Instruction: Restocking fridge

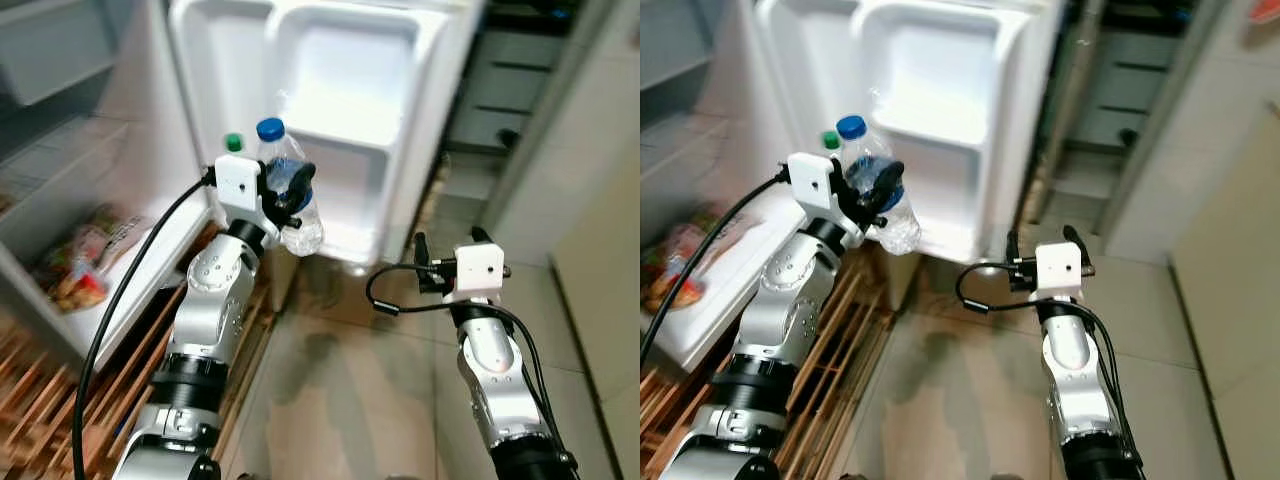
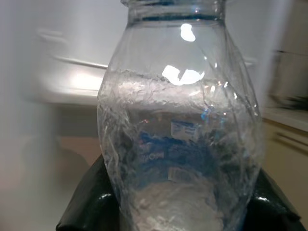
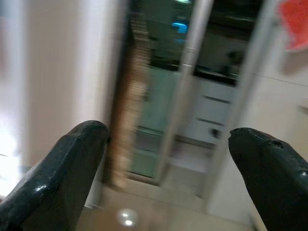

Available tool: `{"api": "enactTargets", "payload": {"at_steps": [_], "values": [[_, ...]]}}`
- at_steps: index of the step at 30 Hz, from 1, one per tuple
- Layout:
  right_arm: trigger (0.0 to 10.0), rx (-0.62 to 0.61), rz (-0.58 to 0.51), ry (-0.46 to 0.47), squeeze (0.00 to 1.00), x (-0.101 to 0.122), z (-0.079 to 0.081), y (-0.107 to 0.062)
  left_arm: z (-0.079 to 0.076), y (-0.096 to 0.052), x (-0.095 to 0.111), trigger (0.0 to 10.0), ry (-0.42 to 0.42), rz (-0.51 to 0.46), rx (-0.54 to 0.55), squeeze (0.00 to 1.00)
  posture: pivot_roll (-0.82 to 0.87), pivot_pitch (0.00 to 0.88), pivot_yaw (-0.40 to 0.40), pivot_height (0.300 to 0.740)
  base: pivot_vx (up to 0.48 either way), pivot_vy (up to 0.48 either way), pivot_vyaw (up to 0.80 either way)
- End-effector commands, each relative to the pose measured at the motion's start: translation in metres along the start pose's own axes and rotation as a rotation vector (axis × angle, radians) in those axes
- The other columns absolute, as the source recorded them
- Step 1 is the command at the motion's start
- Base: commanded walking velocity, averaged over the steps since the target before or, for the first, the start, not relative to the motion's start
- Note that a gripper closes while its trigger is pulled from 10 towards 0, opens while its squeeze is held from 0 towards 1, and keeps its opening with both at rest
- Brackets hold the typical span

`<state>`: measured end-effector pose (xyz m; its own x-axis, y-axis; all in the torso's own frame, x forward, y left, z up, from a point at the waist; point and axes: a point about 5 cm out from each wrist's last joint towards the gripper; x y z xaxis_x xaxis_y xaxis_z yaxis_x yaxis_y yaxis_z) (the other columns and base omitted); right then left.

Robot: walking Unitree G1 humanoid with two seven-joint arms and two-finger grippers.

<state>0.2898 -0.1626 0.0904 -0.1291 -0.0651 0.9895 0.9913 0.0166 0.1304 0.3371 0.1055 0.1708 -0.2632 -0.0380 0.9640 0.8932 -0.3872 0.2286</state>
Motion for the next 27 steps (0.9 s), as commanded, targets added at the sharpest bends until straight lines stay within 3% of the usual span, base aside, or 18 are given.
{"api": "enactTargets", "payload": {"at_steps": [1, 12, 17, 18, 20, 24, 27], "values": [[10.0, 0.000, -0.014, -0.005, 0.22, 0.004, -0.003, 0.002, -0.003, 0.005, 0.008, 10.0, 0.020, -0.036, -0.010, 0.00, -0.18, 0.000, 0.031, 0.740, 0.000, 0.000, 0.00], [10.0, 0.051, -0.033, -0.002, 0.22, 0.007, 0.006, 0.003, 0.001, 0.006, 0.007, 10.0, 0.042, -0.036, 0.036, 0.00, -0.17, 0.000, 0.032, 0.740, 0.000, 0.000, 0.00], [10.0, 0.054, -0.028, -0.001, 0.21, 0.006, 0.006, 0.002, 0.005, 0.010, 0.007, 10.0, 0.017, -0.020, 0.133, 0.00, -0.18, 0.000, 0.034, 0.740, 0.000, 0.000, 0.00], [10.0, 0.056, -0.027, 0.000, 0.22, 0.005, 0.007, 0.002, -0.001, 0.013, 0.006, 10.0, -0.037, -0.010, 0.147, 0.00, -0.18, 0.000, 0.038, 0.740, 0.000, 0.000, 0.00], [10.0, 0.056, -0.026, 0.000, 0.21, 0.005, 0.007, 0.002, -0.006, 0.016, 0.006, 10.0, -0.056, -0.009, 0.144, 0.00, -0.18, 0.000, 0.038, 0.740, 0.000, 0.000, 0.00], [10.0, 0.059, -0.021, -0.002, 0.21, 0.004, 0.009, 0.002, -0.034, 0.034, 0.013, 10.0, -0.090, -0.032, 0.088, 0.00, -0.18, 0.000, 0.040, 0.740, 0.000, 0.000, 0.00], [10.0, 0.059, -0.019, -0.004, 0.22, 0.003, 0.009, 0.002, -0.042, 0.041, 0.015, 10.0, -0.103, -0.036, 0.064, 0.00, -0.19, 0.000, 0.041, 0.740, 0.000, 0.000, 0.00]]}}
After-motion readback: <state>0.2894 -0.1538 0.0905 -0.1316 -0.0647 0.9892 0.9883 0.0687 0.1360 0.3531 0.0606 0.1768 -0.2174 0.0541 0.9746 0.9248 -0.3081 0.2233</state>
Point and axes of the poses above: a point about 5 cm out from each wrist's last joint towards the gripper, its own y axis pointing out of the wrist towards the gripper, its own x axis along the axis of the wrist's last joint, z = x × y, and after that the axes turned 13 degrees about y, right-handed
